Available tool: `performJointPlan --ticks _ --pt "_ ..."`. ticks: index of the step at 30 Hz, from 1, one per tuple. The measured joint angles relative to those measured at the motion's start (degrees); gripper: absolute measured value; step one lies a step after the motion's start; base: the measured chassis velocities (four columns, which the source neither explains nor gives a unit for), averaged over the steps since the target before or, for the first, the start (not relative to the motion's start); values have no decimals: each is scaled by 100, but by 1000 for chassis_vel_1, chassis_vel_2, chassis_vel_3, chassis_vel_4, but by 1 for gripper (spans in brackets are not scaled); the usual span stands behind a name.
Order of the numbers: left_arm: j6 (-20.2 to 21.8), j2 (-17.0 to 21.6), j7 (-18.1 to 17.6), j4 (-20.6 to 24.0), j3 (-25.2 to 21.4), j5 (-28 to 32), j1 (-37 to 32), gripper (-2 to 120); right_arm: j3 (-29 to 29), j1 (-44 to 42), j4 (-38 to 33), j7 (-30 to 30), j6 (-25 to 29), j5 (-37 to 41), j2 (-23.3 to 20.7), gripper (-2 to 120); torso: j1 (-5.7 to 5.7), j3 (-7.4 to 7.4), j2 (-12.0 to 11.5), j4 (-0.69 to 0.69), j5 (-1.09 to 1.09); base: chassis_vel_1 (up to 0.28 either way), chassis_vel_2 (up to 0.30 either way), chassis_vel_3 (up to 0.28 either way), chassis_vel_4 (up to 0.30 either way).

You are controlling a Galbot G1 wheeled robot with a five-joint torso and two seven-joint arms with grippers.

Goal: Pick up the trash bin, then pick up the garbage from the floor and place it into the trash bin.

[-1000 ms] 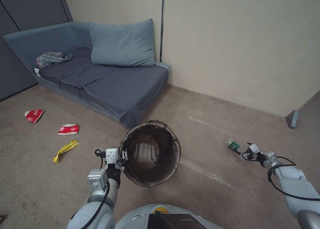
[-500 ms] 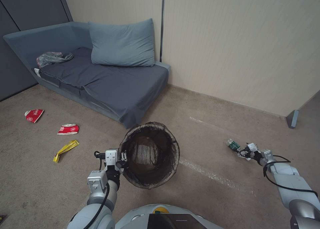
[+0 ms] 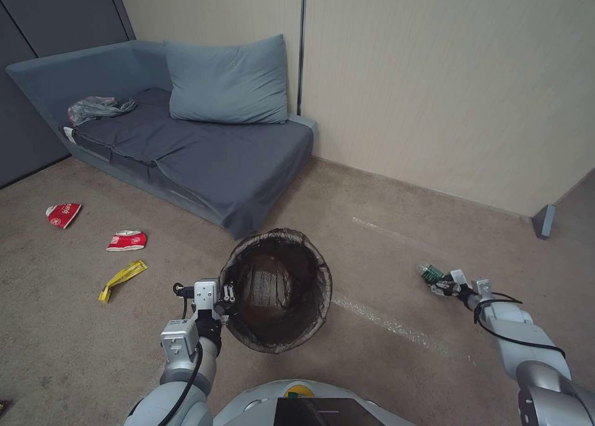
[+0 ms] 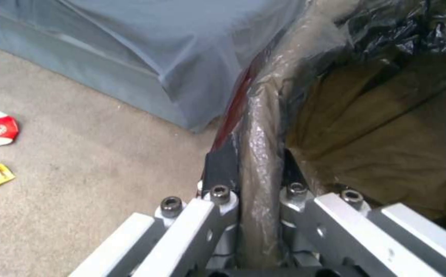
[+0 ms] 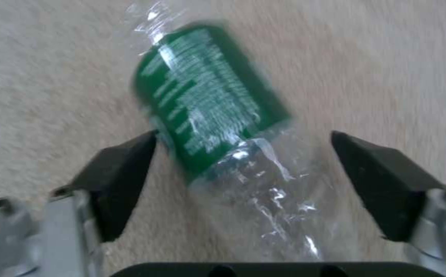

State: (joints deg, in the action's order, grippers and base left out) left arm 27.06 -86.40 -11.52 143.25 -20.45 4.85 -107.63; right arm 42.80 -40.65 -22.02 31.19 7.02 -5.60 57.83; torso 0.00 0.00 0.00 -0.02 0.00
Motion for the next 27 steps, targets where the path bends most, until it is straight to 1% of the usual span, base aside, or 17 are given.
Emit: performJointPlan --ticks 1,2,5,6,7,8,9,10,13,15,17,21,24,27 --pt "-4 -1 -3 0 1 0 -1 3 3 20 25 -78 -110 34 25 72 0 0 0 0 0 0 0 0 0" --pt "-4 -1 -3 0 1 0 -1 3 3 20 25 -78 -110 34 25 72 0 0 0 0 0 0 0 0 0" --pt "-11 -1 -21 0 1 0 -10 3 5 64 84 -453 -493 170 101 60 0 0 0 3 -1 0 0 0 0" --pt "-11 -1 -21 0 1 0 -10 3 5 64 84 -453 -493 170 101 60 0 0 0 3 -1 0 0 0 0" --pt "-13 5 -30 0 -11 0 -16 3 7 80 116 -546 -547 218 123 53 0 0 0 2 -1 0 0 0 0" --pt "-14 9 -37 0 -23 3 -19 3 10 83 124 -588 -573 276 136 49 0 -1 0 3 -4 0 0 0 0" --pt "-14 11 -40 0 -28 7 -19 3 10 83 123 -597 -579 301 144 47 0 -1 0 3 -5 0 0 0 0" --pt "-14 11 -40 0 -28 7 -19 3 10 83 123 -597 -579 301 144 47 0 -1 0 3 -5 0 0 0 0" --pt "-14 13 -47 0 -27 17 -20 3 1 89 84 -607 -580 328 167 37 0 -1 1 0 -1 0 0 0 0" --pt "-15 12 -48 0 -22 19 -17 3 -4 91 75 -608 -578 328 169 35 0 -1 0 0 0 0 0 0 0" --pt "-16 11 -49 0 -20 26 -5 3 -20 91 47 -607 -561 323 169 31 0 -1 1 2 0 0 0 0 0" --pt "-18 8 -50 -16 -15 32 11 3 -24 81 23 -625 -526 321 163 31 0 -1 0 3 2 0 0 0 0" --pt "-22 4 -50 -49 -2 36 29 3 -26 54 -26 -760 -461 345 158 31 0 0 0 2 3 0 0 0 0" --pt "-26 4 -50 -97 9 47 52 3 -77 -82 -332 -1010 -224 625 161 31 0 0 0 1 1 0 0 0 0"
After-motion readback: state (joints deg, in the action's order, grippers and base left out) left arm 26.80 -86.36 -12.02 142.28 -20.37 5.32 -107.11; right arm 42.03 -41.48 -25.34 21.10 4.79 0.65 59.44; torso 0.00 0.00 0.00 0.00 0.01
